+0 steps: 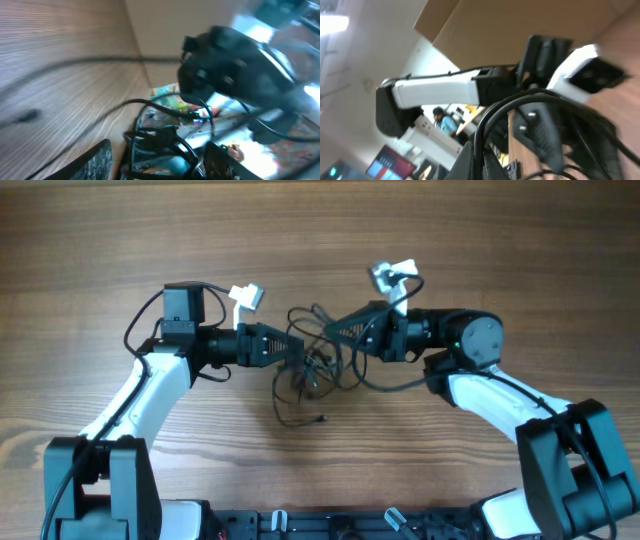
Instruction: Untangle cables
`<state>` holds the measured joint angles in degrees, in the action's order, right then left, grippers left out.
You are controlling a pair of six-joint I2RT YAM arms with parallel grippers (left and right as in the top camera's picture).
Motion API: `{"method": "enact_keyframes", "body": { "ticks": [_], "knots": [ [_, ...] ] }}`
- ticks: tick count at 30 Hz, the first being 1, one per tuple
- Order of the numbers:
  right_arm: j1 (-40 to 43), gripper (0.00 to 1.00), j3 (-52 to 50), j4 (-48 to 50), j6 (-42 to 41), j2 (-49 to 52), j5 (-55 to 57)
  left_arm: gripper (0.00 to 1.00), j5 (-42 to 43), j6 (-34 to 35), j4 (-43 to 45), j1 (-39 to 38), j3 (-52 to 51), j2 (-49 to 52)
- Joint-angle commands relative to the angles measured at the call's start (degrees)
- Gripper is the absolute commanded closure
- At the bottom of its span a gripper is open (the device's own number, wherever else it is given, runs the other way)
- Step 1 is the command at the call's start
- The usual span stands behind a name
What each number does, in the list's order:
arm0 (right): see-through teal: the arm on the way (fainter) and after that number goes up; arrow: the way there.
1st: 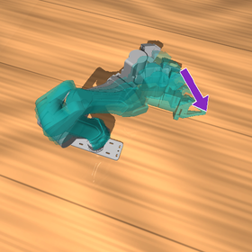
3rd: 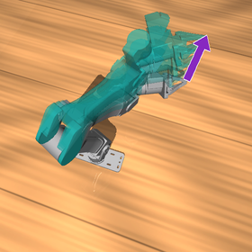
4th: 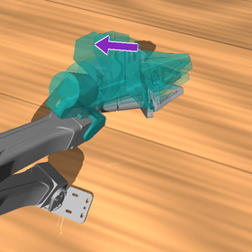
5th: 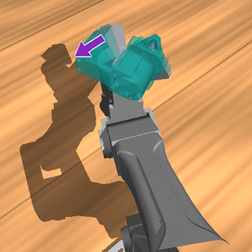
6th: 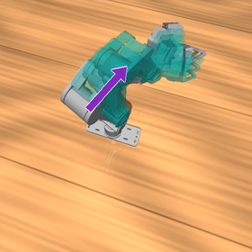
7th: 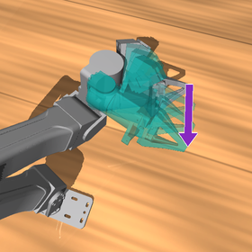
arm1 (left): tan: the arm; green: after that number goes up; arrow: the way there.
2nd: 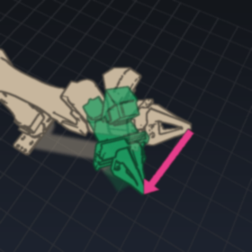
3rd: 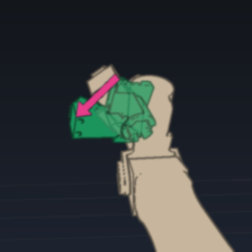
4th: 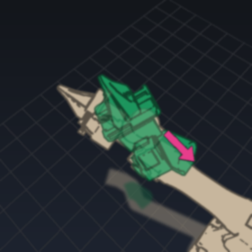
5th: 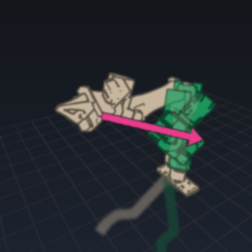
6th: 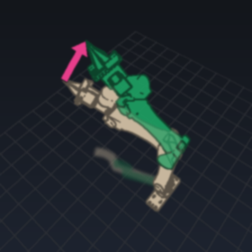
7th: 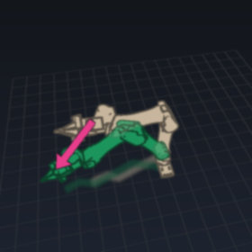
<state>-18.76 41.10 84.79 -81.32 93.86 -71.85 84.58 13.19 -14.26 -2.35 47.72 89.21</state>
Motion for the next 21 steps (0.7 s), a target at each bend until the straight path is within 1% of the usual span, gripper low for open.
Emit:
{"method": "enact_keyframes", "body": {
  "ticks": [1,4,6,9,11,13,16,19,21],
  "knots": [
    [2.8,0.96,0.9,-5.9,4.1,0.2,3.0,0.41,5.8,-0.8,-0.1,0.4,-0.1,0.3],
    [5.1,0.96,0.9,-14.8,8.2,0.2,3.3,0.42,5.8,-0.7,-0.1,0.4,-0.1,0.3],
    [6.0,0.96,0.9,-17.5,9.7,0.2,3.3,0.42,5.8,-0.7,-0.3,0.4,-0.1,0.3],
    [6.7,0.96,0.9,-18.1,10.6,0.2,3.5,0.42,5.8,-0.8,-2.1,0.1,-0.1,0.3],
    [6.8,0.96,0.9,-18.1,10.6,0.2,4.3,0.43,5.8,-0.8,-4.9,-1.5,-0.1,0.3],
    [6.8,0.96,0.9,-18.1,10.6,0.2,4.4,0.44,5.2,-1.0,-4.9,-3.5,-0.1,0.3],
    [6.7,0.96,0.9,-18.1,10.1,0.2,3.8,0.44,-4.9,-1.0,-4.9,-6.7,-0.1,0.3],
    [6.8,0.96,0.9,-18.1,9.7,0.2,3.3,0.44,-14.2,-0.9,-5.2,-7.9,-0.1,0.3],
    [6.8,0.95,0.9,-18.1,9.7,0.2,3.2,0.44,-16.2,-0.9,-5.5,-7.9,-0.1,0.3]
  ]
}}
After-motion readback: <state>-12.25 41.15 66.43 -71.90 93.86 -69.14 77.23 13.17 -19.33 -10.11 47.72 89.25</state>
